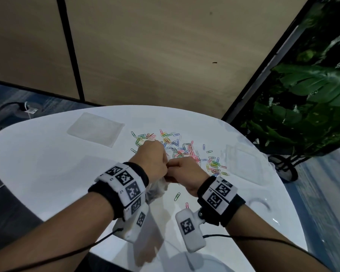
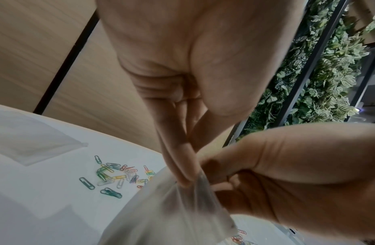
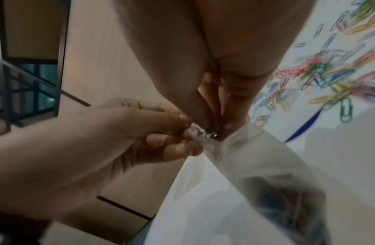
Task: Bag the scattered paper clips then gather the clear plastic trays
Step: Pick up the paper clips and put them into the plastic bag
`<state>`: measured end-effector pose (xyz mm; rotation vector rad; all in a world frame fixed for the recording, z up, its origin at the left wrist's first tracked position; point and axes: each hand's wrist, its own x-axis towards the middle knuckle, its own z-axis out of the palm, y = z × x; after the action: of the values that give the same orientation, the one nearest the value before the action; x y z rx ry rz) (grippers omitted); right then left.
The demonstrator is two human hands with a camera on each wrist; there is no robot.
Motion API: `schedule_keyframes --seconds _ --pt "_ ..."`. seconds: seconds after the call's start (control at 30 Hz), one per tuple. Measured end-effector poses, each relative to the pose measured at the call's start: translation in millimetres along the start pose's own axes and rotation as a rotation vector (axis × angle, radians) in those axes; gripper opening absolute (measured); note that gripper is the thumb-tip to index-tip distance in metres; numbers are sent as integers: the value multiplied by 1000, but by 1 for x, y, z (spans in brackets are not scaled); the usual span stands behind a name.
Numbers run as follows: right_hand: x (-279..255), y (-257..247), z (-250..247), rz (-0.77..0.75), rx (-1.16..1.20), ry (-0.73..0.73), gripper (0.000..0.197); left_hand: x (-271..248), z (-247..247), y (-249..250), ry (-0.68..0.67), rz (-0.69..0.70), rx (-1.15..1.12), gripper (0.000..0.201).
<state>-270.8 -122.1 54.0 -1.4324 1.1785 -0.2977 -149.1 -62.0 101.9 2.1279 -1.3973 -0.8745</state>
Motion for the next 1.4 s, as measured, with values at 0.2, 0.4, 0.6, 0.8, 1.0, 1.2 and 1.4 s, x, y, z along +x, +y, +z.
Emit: schedule_keyframes --seconds 0.2,0.4,0.6,0.8,1.0,1.2,1.4 --pt "6 -8 -14 -243 -610 -132 27 1 -3 -3 36 19 -31 19" --pt "38 9 -77 -147 -362 28 22 2 -8 -9 41 13 -35 23" --pt "81 104 -144 136 -1192 155 101 1 -8 -13 32 17 -10 25" --pt "86 121 -151 18 -1238 139 77 3 -9 -15 29 17 19 27" --pt "87 108 -125 -105 -1243 288 22 3 -9 -14 23 27 44 26" --pt "75 79 -131 61 -720 469 10 4 -11 -19 23 30 42 21" --pt "38 31 -102 74 389 173 19 3 -10 -15 32 33 10 21"
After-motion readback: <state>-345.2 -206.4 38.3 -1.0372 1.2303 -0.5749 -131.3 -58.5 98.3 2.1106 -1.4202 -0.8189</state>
